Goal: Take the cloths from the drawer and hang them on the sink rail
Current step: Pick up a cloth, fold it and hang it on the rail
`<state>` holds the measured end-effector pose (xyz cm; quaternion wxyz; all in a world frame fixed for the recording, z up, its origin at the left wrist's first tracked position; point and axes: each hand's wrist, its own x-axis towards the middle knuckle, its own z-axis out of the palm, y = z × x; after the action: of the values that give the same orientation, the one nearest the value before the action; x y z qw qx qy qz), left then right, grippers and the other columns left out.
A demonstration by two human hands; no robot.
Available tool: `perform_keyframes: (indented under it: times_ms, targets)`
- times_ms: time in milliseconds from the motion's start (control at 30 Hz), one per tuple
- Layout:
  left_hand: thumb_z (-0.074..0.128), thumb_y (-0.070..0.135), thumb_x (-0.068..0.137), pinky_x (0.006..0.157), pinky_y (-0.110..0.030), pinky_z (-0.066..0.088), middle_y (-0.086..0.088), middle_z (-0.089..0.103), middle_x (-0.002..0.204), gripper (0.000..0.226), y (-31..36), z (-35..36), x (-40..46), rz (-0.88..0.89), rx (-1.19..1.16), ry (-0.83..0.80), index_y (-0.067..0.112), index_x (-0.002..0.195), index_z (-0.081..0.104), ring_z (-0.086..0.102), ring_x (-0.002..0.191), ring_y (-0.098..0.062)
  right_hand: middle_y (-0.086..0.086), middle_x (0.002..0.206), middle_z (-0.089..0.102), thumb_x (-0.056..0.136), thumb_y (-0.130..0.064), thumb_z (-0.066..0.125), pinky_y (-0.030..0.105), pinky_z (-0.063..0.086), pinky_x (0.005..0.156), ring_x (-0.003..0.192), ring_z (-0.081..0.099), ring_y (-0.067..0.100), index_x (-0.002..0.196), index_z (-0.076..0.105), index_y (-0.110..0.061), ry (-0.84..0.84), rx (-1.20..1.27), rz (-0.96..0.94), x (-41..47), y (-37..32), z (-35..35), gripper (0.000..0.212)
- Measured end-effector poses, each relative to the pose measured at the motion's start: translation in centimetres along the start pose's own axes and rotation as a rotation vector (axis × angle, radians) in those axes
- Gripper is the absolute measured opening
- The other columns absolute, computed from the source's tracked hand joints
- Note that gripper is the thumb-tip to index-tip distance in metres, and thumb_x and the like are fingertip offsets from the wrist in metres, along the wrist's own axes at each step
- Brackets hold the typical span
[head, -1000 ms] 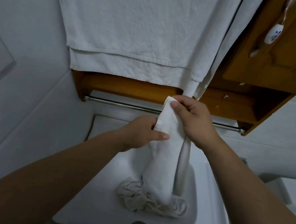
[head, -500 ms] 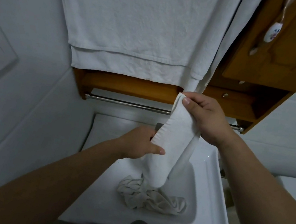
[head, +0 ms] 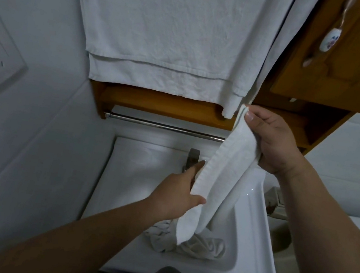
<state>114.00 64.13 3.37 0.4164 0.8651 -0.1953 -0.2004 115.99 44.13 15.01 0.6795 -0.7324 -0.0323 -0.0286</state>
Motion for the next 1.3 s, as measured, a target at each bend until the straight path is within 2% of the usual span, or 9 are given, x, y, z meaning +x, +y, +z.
perform_keyframes:
  times_ms: [167, 233, 367, 533, 733, 900, 1067, 1167, 1300]
  targets:
    - [0.077, 0.037, 0.079, 0.096, -0.031, 0.048, 0.004, 0.056, 0.139, 0.081, -0.4, 0.9, -0.8, -0.003, 0.111, -0.136, 0.036, 0.147, 0.033, 0.055, 0.121, -0.020, -0.007, 0.074, 0.066, 0.098, -0.027, 0.050, 0.022, 0.054, 0.061, 0.064, 0.061, 0.006, 0.099, 0.068, -0.018, -0.035, 0.186, -0.014, -0.5, -0.5, -0.9, 0.020]
    - [0.074, 0.035, 0.083, 0.094, -0.028, 0.047, 0.004, 0.057, 0.137, 0.069, -1.0, 1.1, -0.9, -0.012, 0.120, -0.140, 0.031, 0.144, 0.041, 0.056, 0.120, -0.019, -0.004, 0.074, 0.066, 0.092, -0.038, 0.063, 0.023, 0.054, 0.060, 0.062, 0.061, 0.008, 0.093, 0.073, -0.023, -0.046, 0.216, -0.036, -0.6, -0.6, -1.4, 0.018]
    - [0.068, 0.037, 0.085, 0.089, -0.031, 0.052, 0.001, 0.067, 0.122, 0.044, -2.4, 0.8, -0.1, -0.099, 0.137, -0.045, 0.022, 0.126, 0.063, 0.064, 0.104, -0.018, -0.003, 0.072, 0.065, 0.066, -0.053, 0.084, 0.022, 0.052, 0.058, 0.061, 0.059, 0.008, 0.091, 0.074, -0.022, -0.101, 0.283, -0.046, -0.4, -0.2, -2.1, 0.041]
    - [0.068, 0.039, 0.084, 0.077, -0.029, 0.053, 0.002, 0.072, 0.104, 0.032, -3.0, 0.7, 0.3, -0.109, 0.135, 0.027, 0.019, 0.109, 0.071, 0.066, 0.089, -0.016, -0.005, 0.066, 0.062, 0.069, -0.047, 0.084, 0.020, 0.049, 0.054, 0.058, 0.055, 0.007, 0.091, 0.073, -0.020, -0.136, 0.371, -0.034, -0.1, 0.5, -2.1, 0.037]
    - [0.061, 0.035, 0.091, 0.064, -0.021, 0.036, -0.002, 0.072, 0.097, 0.020, -3.5, 0.2, 0.2, -0.043, 0.319, 0.161, 0.017, 0.095, 0.066, 0.056, 0.074, -0.012, -0.003, 0.065, 0.061, 0.084, -0.036, 0.073, 0.021, 0.049, 0.053, 0.056, 0.055, 0.008, 0.090, 0.074, -0.019, -0.164, 0.369, -0.006, -0.1, 1.0, -2.5, 0.017]
    - [0.055, 0.045, 0.094, 0.062, -0.025, 0.033, -0.001, 0.071, 0.087, 0.031, -4.2, -2.5, 0.6, -0.021, 0.514, 0.273, 0.018, 0.087, 0.068, 0.057, 0.072, -0.016, -0.005, 0.070, 0.064, 0.099, -0.020, 0.049, 0.025, 0.053, 0.062, 0.064, 0.061, 0.009, 0.091, 0.067, -0.017, 0.104, 0.290, 0.048, -0.8, 1.7, -3.3, 0.021]
    - [0.055, 0.040, 0.094, 0.063, -0.025, 0.035, -0.005, 0.073, 0.087, 0.030, -5.3, -4.3, 0.5, -0.006, 0.571, 0.399, 0.016, 0.090, 0.072, 0.066, 0.078, -0.024, -0.002, 0.110, 0.067, 0.100, -0.022, 0.054, 0.034, 0.050, 0.098, 0.108, 0.062, 0.018, 0.100, 0.067, -0.025, 0.500, 0.174, 0.153, -0.4, 3.4, -3.8, 0.014]
    - [0.057, 0.034, 0.094, 0.066, -0.025, 0.037, -0.006, 0.072, 0.088, 0.024, -5.3, -4.8, 0.7, 0.004, 0.525, 0.486, 0.014, 0.094, 0.070, 0.065, 0.079, -0.024, -0.007, 0.107, 0.066, 0.100, -0.024, 0.055, 0.036, 0.049, 0.102, 0.108, 0.061, 0.018, 0.090, 0.068, -0.029, 0.675, 0.112, 0.213, -0.2, 4.1, -3.5, 0.017]
    - [0.056, 0.026, 0.092, 0.068, -0.026, 0.038, 0.001, 0.055, 0.084, 0.016, -5.0, -4.7, 1.0, 0.002, 0.488, 0.518, 0.014, 0.099, 0.063, 0.052, 0.078, -0.017, -0.009, 0.089, 0.060, 0.102, -0.021, 0.050, 0.035, 0.044, 0.094, 0.091, 0.055, 0.014, 0.079, 0.061, -0.027, 0.725, -0.016, 0.209, -0.3, 4.7, -2.1, 0.026]
